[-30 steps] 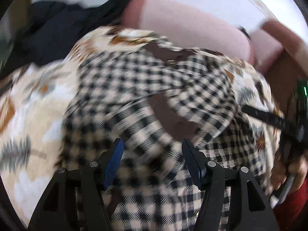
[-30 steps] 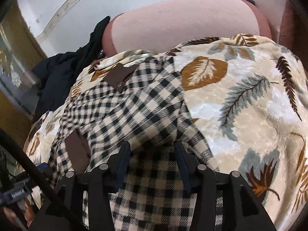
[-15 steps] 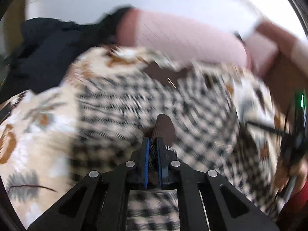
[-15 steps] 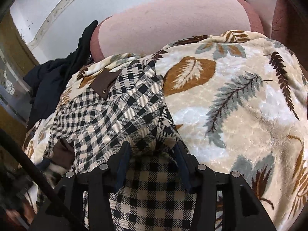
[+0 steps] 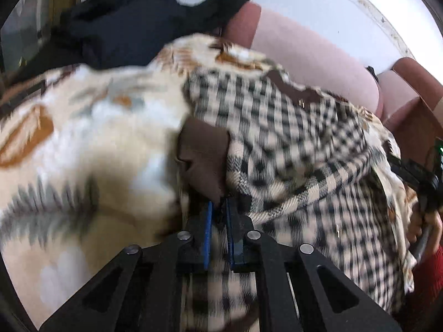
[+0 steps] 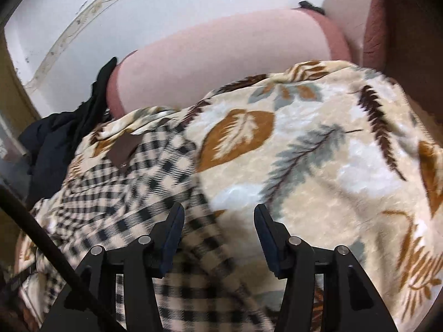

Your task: Fold large clothes

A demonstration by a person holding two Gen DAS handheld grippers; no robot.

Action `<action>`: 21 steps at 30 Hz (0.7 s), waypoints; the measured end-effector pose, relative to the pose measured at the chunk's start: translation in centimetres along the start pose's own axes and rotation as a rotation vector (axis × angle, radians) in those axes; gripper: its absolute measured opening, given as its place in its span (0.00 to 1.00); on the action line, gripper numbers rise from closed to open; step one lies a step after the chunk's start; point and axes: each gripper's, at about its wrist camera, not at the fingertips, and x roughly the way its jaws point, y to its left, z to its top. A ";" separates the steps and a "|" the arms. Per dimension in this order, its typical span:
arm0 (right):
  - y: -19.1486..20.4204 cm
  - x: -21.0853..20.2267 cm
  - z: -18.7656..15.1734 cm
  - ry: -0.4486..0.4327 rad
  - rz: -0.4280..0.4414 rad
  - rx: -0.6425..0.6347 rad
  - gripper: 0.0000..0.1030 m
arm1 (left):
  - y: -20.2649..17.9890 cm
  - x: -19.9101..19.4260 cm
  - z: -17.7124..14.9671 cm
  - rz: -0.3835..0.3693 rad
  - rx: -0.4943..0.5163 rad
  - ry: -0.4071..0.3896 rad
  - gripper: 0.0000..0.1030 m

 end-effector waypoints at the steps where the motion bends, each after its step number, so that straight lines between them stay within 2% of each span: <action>1: -0.1 0.1 0.0 0.006 0.003 0.008 0.56 | 0.4 -0.4 -0.5 -0.016 -0.016 0.007 0.09; 3: 0.0 0.5 -0.1 0.017 0.022 0.019 0.56 | 1.2 -1.6 -1.0 -0.033 -0.054 -0.006 0.14; 5: 0.5 0.7 -0.3 0.025 0.035 0.005 0.56 | 2.0 -2.9 -0.7 -0.052 -0.098 -0.047 0.32; 6: 1.0 0.8 -0.4 0.027 0.036 -0.010 0.56 | 2.3 -3.6 -0.5 -0.060 -0.123 -0.073 0.48; 7: 1.4 0.9 -0.7 0.027 0.033 -0.024 0.56 | 2.6 -3.9 -0.1 -0.064 -0.145 -0.092 0.57; 9: 2.1 1.0 -1.1 0.031 0.027 -0.039 0.57 | 2.9 -3.8 1.1 -0.071 -0.179 -0.102 0.61; 11: 2.2 1.1 -1.6 0.040 0.026 -0.037 0.57 | 2.7 -2.8 2.4 -0.057 -0.156 -0.088 0.66; 13: 2.2 0.9 -1.9 0.042 0.021 -0.033 0.57 | 2.2 -0.7 3.7 -0.016 -0.112 -0.059 0.67; 14: 2.2 0.9 -2.1 0.043 0.018 -0.031 0.57 | 1.9 1.0 4.3 -0.011 -0.101 -0.008 0.67; 15: 2.2 0.7 -2.3 0.042 0.008 -0.028 0.57 | 2.0 2.2 4.6 -0.029 -0.105 0.043 0.64; 16: 2.2 0.5 -2.4 0.043 0.000 -0.025 0.57 | 1.7 3.2 4.8 -0.054 -0.105 0.093 0.35; 17: 2.2 0.4 -2.5 0.046 -0.005 -0.025 0.57 | 1.2 4.0 5.1 -0.076 -0.097 0.139 0.14; 18: 2.3 0.2 -2.5 0.053 -0.012 -0.033 0.57 | 0.3 4.4 5.7 -0.090 -0.074 0.169 0.07; 19: 2.4 0.0 -2.4 0.054 -0.017 -0.039 0.57 | -0.4 4.0 6.1 -0.091 -0.058 0.139 0.07; 21: 2.9 -0.4 -2.1 0.048 -0.034 -0.065 0.57 | -2.4 1.8 7.7 -0.104 0.014 0.028 0.07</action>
